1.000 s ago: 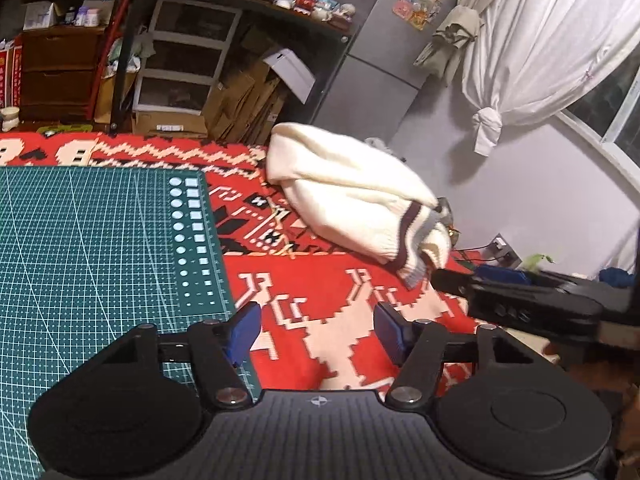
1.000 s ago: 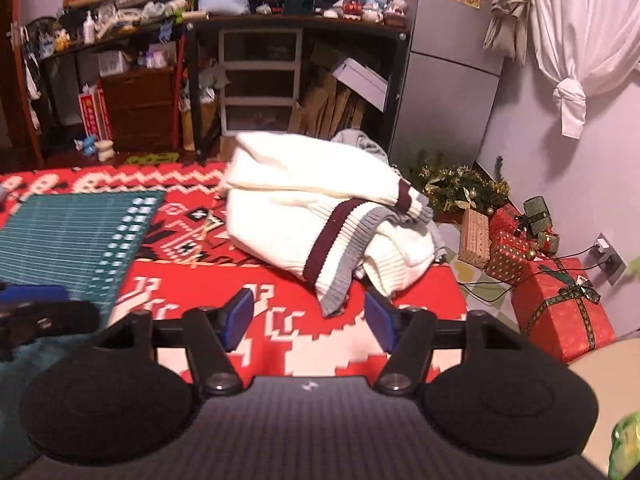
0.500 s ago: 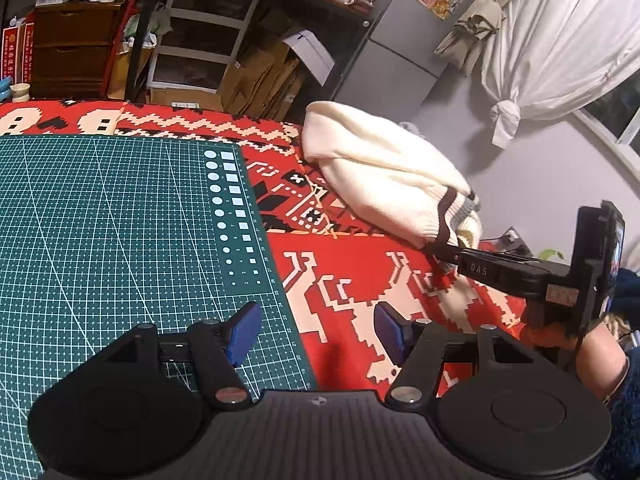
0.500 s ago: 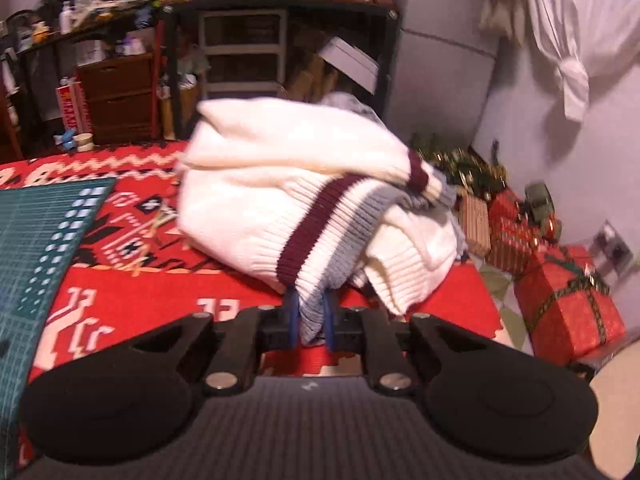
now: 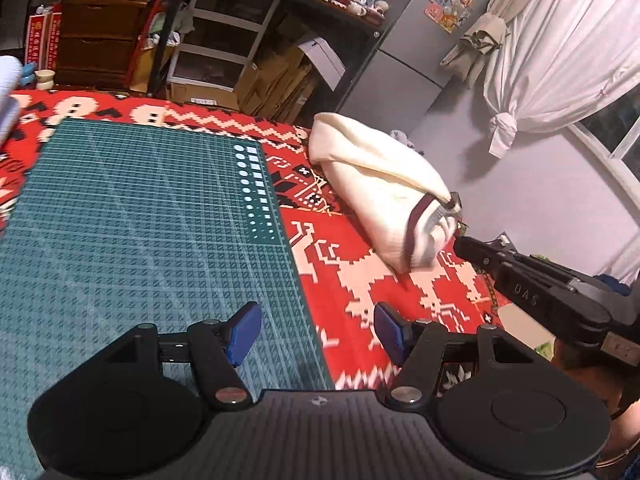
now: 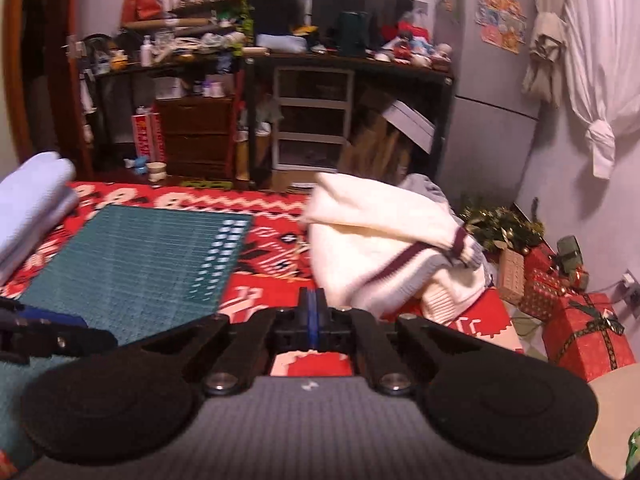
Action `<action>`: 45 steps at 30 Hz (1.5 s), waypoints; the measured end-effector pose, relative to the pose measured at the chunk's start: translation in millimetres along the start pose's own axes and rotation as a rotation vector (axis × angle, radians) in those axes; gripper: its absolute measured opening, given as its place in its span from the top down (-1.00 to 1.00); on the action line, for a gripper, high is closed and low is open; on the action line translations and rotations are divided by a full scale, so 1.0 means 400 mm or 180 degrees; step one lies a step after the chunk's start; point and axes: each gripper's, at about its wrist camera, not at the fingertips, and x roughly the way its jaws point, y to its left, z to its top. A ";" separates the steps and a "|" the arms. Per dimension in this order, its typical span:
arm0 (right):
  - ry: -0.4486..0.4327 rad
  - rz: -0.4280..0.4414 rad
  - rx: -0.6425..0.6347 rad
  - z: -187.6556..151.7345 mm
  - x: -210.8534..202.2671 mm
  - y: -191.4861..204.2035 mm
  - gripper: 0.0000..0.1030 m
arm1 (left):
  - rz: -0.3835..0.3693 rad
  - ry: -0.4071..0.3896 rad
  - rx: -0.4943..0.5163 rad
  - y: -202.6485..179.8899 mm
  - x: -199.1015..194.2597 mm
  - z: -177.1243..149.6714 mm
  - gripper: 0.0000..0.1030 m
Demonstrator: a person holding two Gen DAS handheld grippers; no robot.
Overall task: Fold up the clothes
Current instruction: 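Lift the vest with the right gripper while the left gripper grasps the hem beside it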
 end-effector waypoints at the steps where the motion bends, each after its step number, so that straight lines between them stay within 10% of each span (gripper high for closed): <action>1: 0.0009 0.0000 -0.0025 -0.006 -0.015 0.011 1.00 | 0.0007 -0.0010 -0.0004 0.001 -0.019 -0.007 -0.18; 12: 0.0159 -0.0064 0.0774 -0.072 -0.055 -0.097 0.82 | -0.0008 -0.0034 -0.0041 0.024 -0.055 -0.017 -0.23; 26: 0.0418 0.0153 0.1753 -0.073 0.231 -0.240 0.14 | 0.0104 0.0170 -0.0154 0.072 0.096 0.001 -0.26; 28: 0.0427 0.0152 0.1779 -0.072 0.263 -0.244 0.16 | 0.0139 0.0193 -0.0156 0.077 0.104 -0.003 -0.26; 30: 0.0422 0.0162 0.1761 -0.069 0.287 -0.243 0.85 | 0.0168 0.0213 -0.0147 0.078 0.107 -0.006 -0.26; 45: 0.0152 0.0548 0.0728 0.010 0.028 0.035 0.87 | 0.0183 0.0042 -0.0044 0.030 -0.080 -0.037 -0.25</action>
